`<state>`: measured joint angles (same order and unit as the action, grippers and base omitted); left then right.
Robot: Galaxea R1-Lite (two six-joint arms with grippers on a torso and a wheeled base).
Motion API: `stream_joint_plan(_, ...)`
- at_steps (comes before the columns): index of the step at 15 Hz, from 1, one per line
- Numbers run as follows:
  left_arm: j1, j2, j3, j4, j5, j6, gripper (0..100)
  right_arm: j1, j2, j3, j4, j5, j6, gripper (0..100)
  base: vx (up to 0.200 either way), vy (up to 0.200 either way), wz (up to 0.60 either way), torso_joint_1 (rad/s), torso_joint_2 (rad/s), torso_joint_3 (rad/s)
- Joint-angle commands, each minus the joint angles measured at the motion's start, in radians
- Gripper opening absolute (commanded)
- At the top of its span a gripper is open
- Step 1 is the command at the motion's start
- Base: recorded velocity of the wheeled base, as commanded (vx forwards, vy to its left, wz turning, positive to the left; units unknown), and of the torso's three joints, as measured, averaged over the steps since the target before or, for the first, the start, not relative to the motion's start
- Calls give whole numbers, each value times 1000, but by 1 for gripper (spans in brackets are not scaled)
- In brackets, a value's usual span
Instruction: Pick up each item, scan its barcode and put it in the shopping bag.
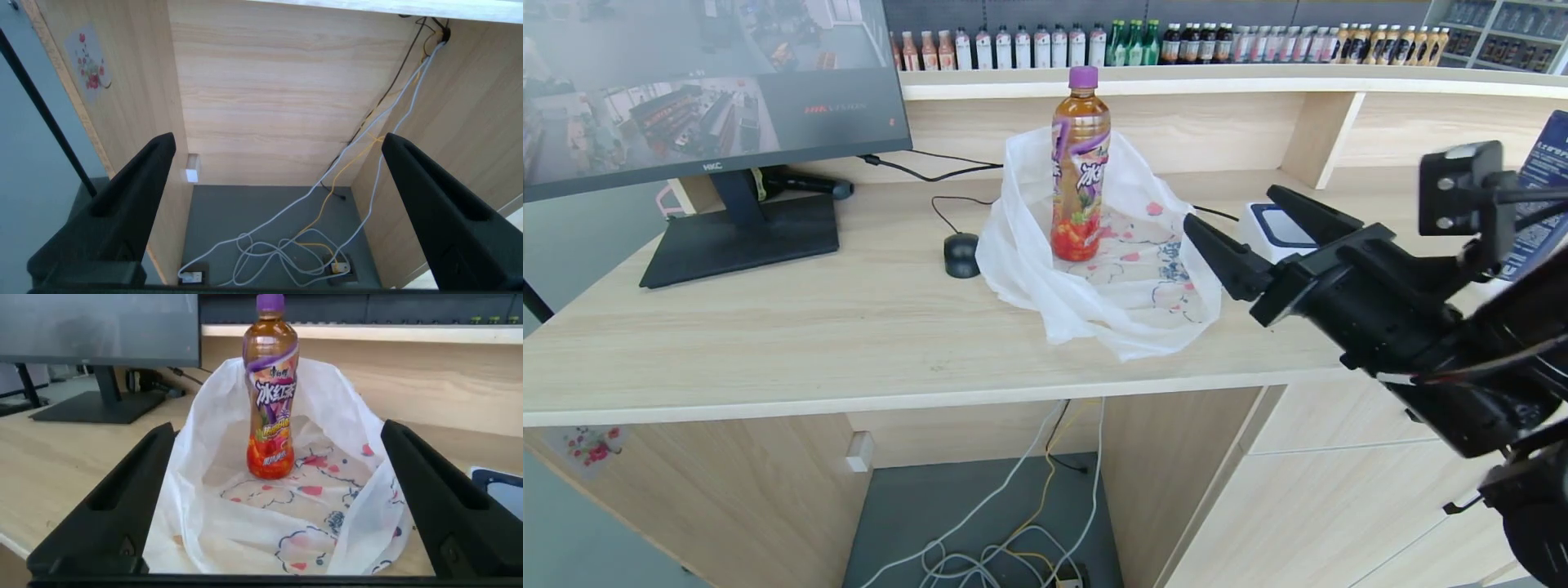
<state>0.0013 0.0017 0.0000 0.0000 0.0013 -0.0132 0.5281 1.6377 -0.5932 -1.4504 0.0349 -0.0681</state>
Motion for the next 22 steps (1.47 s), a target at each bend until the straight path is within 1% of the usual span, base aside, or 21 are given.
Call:
stream_joint_plan(1, 0, 0, 0, 0, 0, -1, 100, 0, -48, 128, -90, -1, -4, 100, 0, 0, 0, 0, 0, 0)
stream_joint_plan(2, 0, 0, 0, 0, 0, -1, 100, 0, -58, 171, -119, -3, -15, 100, 0, 0, 0, 0, 0, 0)
stream_joint_plan(3, -1, 0, 0, 0, 0, -1, 100, 1, -73, 202, -120, -4, -24, 100, 0, 0, 0, 0, 0, 0)
stream_joint_plan(5, -1, 0, 0, 0, 0, -2, 100, 1, -88, 230, -120, -4, -30, 100, 0, 0, 0, 0, 0, 0)
stream_joint_plan(6, 0, 0, 0, 0, 0, -4, 100, 1, -90, 239, -120, -4, -30, 100, 0, 0, 0, 0, 0, 0)
stream_joint_plan(9, 0, 0, 0, 2, 0, -1, 100, 3, -82, 245, -120, -4, -27, 100, -200, 0, 0, 10, 1, 2)
stream_joint_plan(15, 0, 0, 0, 0, 0, -5, 100, 0, -99, 268, -120, -4, -22, 100, 0, 0, 0, 0, 0, 0)
stream_joint_plan(22, 0, 0, 0, 0, 0, -10, 100, 0, -39, 187, -120, -6, -22, 100, 0, -200, 0, 7, 4, 0)
